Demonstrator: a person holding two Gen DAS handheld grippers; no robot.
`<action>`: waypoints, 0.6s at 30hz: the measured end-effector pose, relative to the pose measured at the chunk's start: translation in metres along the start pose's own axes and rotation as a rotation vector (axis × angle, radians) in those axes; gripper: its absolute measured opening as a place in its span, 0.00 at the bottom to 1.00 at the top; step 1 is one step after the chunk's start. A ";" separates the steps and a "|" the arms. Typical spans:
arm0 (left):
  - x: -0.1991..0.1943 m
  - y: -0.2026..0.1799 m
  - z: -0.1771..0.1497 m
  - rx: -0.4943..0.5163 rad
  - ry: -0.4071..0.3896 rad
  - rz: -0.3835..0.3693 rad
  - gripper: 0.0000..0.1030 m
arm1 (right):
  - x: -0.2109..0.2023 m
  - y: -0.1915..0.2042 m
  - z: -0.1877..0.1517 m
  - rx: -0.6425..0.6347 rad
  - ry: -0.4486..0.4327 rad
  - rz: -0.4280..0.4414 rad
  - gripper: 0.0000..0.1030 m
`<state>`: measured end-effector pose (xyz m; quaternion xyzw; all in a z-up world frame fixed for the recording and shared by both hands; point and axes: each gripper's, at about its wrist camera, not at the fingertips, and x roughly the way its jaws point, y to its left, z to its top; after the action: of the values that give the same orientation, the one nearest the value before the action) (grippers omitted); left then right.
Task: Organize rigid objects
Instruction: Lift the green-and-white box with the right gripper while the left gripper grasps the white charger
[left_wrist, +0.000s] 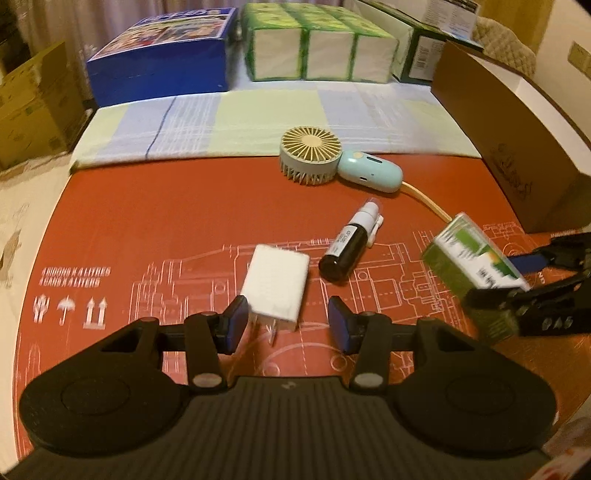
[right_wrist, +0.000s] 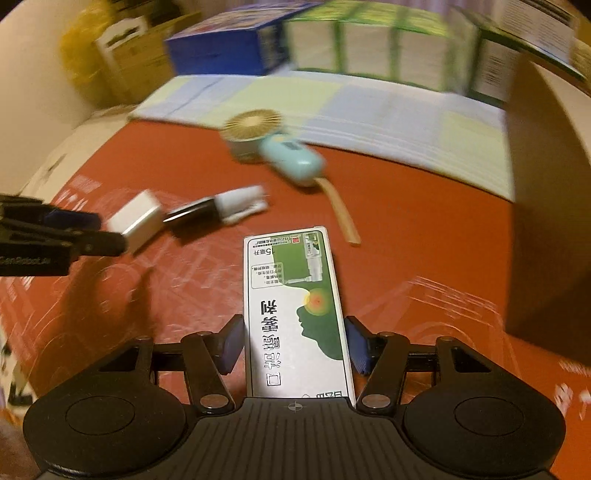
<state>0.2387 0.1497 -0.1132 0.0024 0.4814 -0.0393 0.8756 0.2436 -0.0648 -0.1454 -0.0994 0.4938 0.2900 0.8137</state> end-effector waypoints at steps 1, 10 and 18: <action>0.002 -0.001 0.002 0.018 -0.006 0.003 0.45 | -0.001 -0.005 -0.001 0.025 -0.003 -0.014 0.53; 0.019 0.000 0.011 0.152 0.006 0.007 0.45 | -0.012 -0.030 -0.006 0.155 -0.018 -0.093 0.53; 0.035 0.002 0.018 0.180 0.016 -0.013 0.44 | -0.016 -0.032 -0.011 0.188 -0.018 -0.119 0.53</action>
<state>0.2727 0.1491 -0.1327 0.0783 0.4830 -0.0881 0.8676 0.2485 -0.1019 -0.1412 -0.0490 0.5046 0.1943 0.8398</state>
